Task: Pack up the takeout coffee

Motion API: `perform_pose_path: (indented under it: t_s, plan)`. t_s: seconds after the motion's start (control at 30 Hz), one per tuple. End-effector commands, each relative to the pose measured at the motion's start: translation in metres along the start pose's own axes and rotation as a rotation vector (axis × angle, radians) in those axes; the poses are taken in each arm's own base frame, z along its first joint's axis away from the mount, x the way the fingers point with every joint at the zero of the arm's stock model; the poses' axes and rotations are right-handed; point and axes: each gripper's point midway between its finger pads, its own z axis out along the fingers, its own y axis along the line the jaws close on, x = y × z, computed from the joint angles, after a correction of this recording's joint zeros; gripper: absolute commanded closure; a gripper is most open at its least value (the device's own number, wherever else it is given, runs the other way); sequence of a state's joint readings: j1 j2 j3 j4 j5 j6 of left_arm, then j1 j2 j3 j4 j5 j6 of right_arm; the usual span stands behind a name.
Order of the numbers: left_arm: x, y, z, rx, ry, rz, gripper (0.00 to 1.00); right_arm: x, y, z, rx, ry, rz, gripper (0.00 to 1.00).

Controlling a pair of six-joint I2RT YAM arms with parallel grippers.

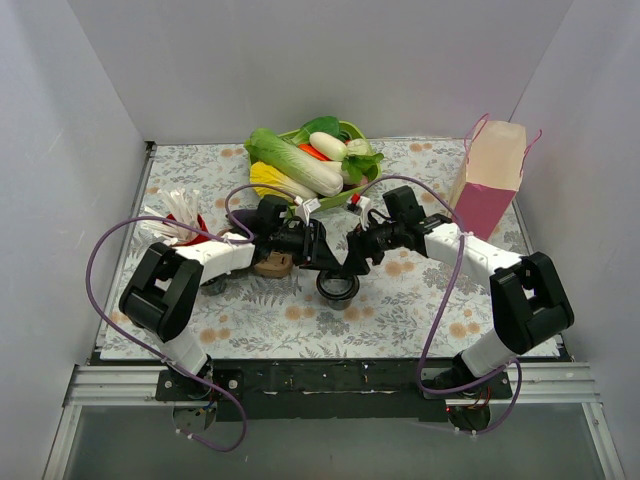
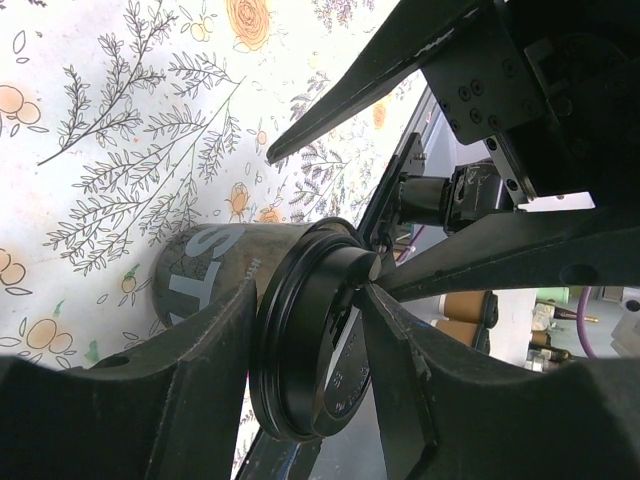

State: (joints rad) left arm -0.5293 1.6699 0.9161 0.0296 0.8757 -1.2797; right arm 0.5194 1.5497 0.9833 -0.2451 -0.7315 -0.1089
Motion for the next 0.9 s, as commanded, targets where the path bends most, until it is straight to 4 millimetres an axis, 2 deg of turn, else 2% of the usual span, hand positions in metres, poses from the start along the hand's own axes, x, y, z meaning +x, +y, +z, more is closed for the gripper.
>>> perform_pose_path:
  t_s: [0.0,0.27,0.5,0.87]
  plan:
    - [-0.004,-0.013,-0.001,0.019,-0.015,0.056,0.54,-0.005,0.012,-0.008,-0.015,-0.016,-0.052,0.25]
    - [-0.002,-0.012,0.001,0.021,-0.011,0.048,0.53,-0.004,0.016,-0.01,-0.025,-0.021,-0.063,0.21]
    - [-0.006,-0.014,0.002,0.027,-0.019,0.058,0.52,0.009,0.008,-0.01,0.015,0.025,-0.042,0.21]
    - [-0.008,-0.018,0.001,0.038,-0.023,0.073,0.49,0.008,0.001,-0.018,0.071,0.063,-0.071,0.22]
